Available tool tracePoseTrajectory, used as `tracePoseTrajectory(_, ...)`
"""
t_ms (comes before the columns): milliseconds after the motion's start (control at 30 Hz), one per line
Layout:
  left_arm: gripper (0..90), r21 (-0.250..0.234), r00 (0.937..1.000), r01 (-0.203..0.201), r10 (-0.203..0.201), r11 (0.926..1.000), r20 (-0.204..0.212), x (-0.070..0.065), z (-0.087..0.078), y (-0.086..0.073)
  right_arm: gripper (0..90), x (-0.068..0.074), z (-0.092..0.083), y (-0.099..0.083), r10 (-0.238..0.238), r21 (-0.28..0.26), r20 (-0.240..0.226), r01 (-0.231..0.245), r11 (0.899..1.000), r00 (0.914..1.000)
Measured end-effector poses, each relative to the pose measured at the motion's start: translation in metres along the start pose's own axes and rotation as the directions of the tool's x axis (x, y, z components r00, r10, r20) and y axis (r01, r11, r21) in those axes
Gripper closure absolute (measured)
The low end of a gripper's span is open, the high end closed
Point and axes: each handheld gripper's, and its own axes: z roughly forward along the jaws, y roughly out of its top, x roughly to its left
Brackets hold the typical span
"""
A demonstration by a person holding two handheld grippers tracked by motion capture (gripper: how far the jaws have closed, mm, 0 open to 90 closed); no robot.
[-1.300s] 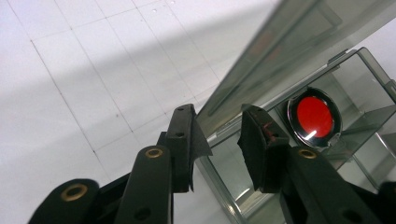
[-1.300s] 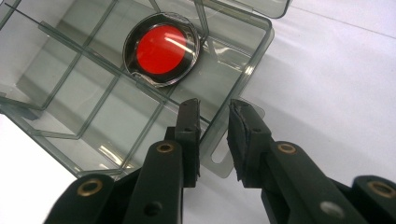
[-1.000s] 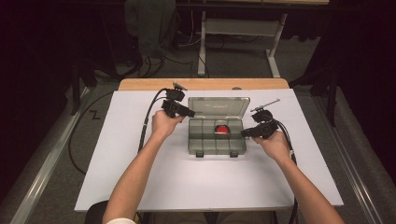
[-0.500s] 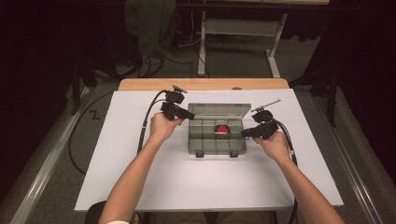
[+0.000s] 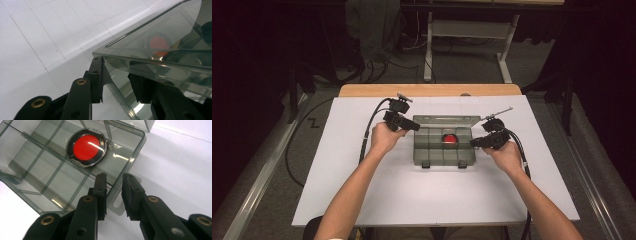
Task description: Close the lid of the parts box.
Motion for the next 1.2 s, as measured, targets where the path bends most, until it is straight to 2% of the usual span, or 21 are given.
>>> tracePoseTrajectory(167,64.2,0.003,1.0000,-0.008,0.008,1.0000,-0.005,0.000,0.000,0.000,76.0,0.001,0.000,0.000,-0.026,-0.007,0.003,0.026,1.000,0.9997)
tracePoseTrajectory(367,63.0,0.013,0.9999,-0.014,0.014,0.9998,-0.005,-0.001,0.001,-0.002,74.6,-0.001,-0.004,-0.003,-0.023,-0.024,-0.014,0.023,0.999,0.9996)
tracePoseTrajectory(467,60.9,0.023,0.9997,-0.023,0.023,0.9995,-0.011,-0.001,0.001,-0.002,78.9,-0.002,-0.008,-0.004,-0.029,-0.036,-0.025,0.028,0.999,0.9993)
tracePoseTrajectory(700,60.8,0.038,0.9994,-0.030,0.031,0.9988,-0.015,-0.001,0.002,-0.005,89.8,-0.003,-0.017,-0.003,-0.046,-0.054,-0.015,0.045,0.998,0.9988)
tracePoseTrajectory(933,62.8,0.044,0.9998,-0.021,0.021,0.9988,0.000,-0.001,0.003,-0.009,90.0,-0.005,-0.029,0.002,-0.042,-0.112,-0.013,0.041,0.993,0.9990)
tracePoseTrajectory(1200,65.6,0.059,0.9998,-0.018,0.018,0.9981,0.003,0.000,0.003,-0.014,90.0,-0.005,-0.033,0.004,-0.041,-0.131,-0.012,0.039,0.991,0.9991)
